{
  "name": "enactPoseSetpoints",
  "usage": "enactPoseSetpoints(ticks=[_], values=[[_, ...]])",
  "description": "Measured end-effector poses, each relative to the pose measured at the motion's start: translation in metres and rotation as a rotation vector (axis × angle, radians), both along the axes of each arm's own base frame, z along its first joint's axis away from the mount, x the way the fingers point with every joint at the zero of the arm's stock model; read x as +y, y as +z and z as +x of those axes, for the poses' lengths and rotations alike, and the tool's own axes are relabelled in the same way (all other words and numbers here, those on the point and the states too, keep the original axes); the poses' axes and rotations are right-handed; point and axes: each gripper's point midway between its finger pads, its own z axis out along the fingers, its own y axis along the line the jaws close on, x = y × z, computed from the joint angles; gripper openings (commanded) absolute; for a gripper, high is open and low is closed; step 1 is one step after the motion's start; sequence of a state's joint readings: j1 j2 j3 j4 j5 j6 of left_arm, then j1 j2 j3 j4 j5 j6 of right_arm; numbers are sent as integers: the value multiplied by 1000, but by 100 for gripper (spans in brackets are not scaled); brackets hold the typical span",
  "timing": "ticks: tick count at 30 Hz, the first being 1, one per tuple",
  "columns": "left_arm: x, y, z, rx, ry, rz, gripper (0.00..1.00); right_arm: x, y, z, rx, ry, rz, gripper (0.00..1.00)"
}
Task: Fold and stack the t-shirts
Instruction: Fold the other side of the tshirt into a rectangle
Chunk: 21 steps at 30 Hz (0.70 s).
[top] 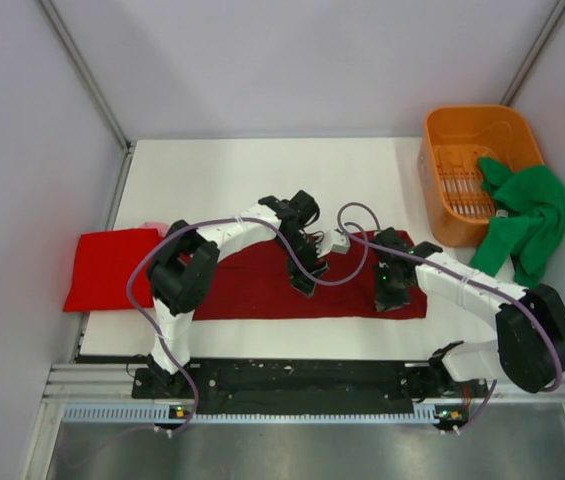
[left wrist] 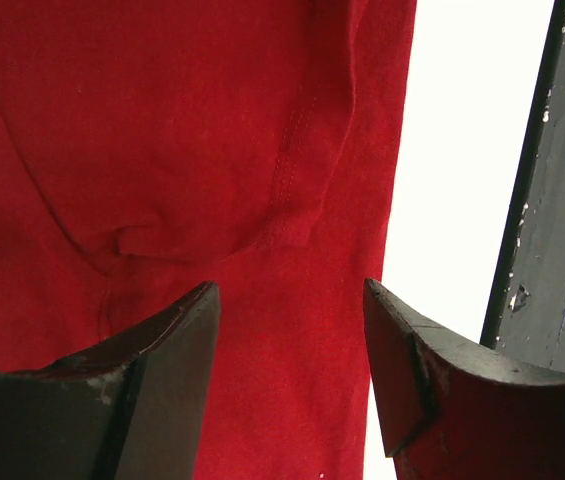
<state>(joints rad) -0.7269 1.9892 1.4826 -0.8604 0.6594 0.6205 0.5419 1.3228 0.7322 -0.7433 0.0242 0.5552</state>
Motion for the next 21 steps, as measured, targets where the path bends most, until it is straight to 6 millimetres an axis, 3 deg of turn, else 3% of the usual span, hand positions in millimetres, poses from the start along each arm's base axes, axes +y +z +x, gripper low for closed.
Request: enactPoseSetpoints(ticks=[3,8,10,12,14,18,21], values=[[1,-2,0,-2,1,7,63,-3,1,-6,15,-18,-5,34],[2,-2,1,-9,1,11,63,-3,9,-17,24,-21,22,35],[2,-3,2,-13,0,14,62,-4,17,-21,14,-18,39,28],[3,-3,2,-12,1,14,57,-4,26,-20,-16,-11,53,11],[2,-2,2,-11,4,12,55,0,40,-9,-74,-5,72,0],[-3,3,7,-19,23,1,55,17,57,23,-172,-3,120,0],[-4,2,12,-35,43,7,55,25,43,41,-171,-4,108,0]])
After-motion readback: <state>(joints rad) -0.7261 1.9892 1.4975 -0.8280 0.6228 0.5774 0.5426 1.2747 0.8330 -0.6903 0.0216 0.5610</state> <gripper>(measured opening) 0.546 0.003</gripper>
